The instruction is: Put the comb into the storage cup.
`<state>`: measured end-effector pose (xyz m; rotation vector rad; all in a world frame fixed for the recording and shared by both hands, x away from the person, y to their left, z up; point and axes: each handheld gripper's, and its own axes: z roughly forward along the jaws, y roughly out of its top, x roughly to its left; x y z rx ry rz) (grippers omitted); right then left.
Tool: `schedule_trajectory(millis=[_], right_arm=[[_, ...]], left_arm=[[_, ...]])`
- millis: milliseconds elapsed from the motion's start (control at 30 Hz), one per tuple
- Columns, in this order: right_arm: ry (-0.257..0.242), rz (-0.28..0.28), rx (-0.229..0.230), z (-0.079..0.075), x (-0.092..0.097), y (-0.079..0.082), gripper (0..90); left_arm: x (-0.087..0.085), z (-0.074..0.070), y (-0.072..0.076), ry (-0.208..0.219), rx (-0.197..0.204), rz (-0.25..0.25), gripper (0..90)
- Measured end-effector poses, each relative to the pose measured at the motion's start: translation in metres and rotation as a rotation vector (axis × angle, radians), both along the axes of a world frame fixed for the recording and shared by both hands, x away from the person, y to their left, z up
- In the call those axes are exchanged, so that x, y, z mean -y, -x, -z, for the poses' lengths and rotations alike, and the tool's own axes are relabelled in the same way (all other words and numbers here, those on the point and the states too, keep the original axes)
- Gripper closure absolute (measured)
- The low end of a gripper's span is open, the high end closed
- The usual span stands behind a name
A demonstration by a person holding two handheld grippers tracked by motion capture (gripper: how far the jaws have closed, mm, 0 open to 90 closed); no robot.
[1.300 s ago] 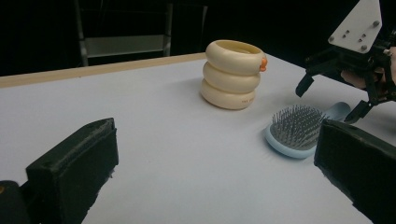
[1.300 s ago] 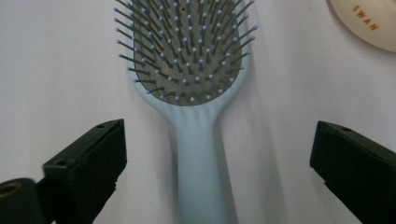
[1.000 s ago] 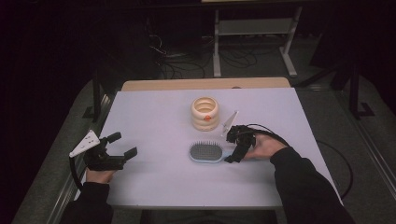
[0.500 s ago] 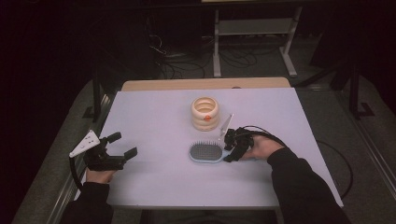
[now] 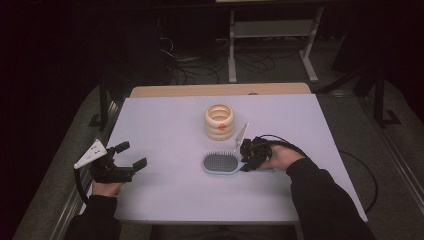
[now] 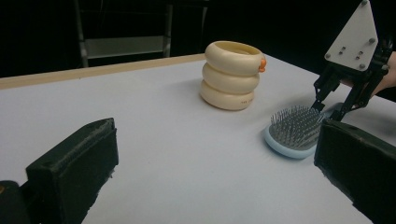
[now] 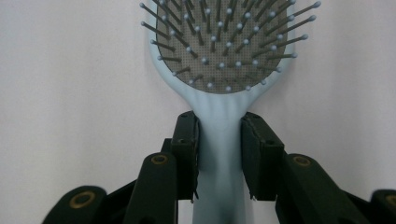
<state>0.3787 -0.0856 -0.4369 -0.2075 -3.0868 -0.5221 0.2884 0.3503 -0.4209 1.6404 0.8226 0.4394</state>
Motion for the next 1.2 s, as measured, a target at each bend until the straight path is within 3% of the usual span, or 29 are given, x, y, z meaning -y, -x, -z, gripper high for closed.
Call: schedule_trajectory(millis=[700, 1200], right_arm=[[-0.017, -0.015, 0.005, -0.002, -0.003, 0.004, 67.9], [-0.062, 0.000, 0.039, -0.020, 0.004, 0.009, 67.9]], left_arm=[[0.000, 0.000, 0.000, 0.000, -0.001, 0.003, 0.0], [0.001, 0.000, 0.000, 0.001, -0.005, 0.005, 0.0]])
